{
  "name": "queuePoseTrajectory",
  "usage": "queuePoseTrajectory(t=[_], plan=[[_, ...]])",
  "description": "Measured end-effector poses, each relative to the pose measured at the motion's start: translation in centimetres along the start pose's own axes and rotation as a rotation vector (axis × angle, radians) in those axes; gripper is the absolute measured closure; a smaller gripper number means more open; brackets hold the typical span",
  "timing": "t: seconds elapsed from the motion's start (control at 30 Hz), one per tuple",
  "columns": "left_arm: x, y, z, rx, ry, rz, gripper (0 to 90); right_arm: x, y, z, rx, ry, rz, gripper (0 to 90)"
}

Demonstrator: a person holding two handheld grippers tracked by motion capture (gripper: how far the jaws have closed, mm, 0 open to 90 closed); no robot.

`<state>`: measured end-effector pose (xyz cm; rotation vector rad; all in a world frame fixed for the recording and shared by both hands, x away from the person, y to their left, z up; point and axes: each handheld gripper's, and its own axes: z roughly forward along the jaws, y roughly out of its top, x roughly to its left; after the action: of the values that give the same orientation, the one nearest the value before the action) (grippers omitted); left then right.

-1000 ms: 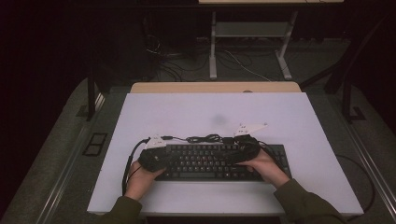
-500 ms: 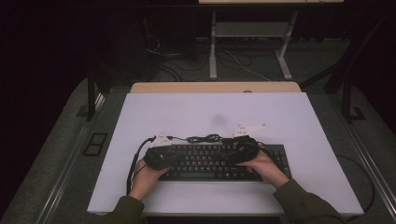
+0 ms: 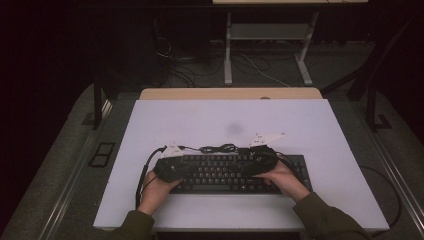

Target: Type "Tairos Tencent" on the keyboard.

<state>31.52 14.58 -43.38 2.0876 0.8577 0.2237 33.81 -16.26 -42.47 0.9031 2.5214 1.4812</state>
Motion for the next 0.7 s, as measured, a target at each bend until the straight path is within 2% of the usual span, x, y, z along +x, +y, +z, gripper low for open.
queuePoseTrajectory(t=[0.17,0.43,0.7], plan=[[-0.1,0.0,-0.4,-0.011,-0.006,-0.007,84.9,0.0,0.1,-0.2,0.003,0.001,0.006,26.4],[-0.3,-0.1,-0.8,-0.018,-0.017,-0.013,70.0,0.1,0.6,-0.3,0.008,0.015,0.011,27.2],[-0.4,-0.3,-1.3,-0.018,-0.023,-0.012,55.4,0.5,1.3,0.4,0.012,0.023,0.009,39.0]])
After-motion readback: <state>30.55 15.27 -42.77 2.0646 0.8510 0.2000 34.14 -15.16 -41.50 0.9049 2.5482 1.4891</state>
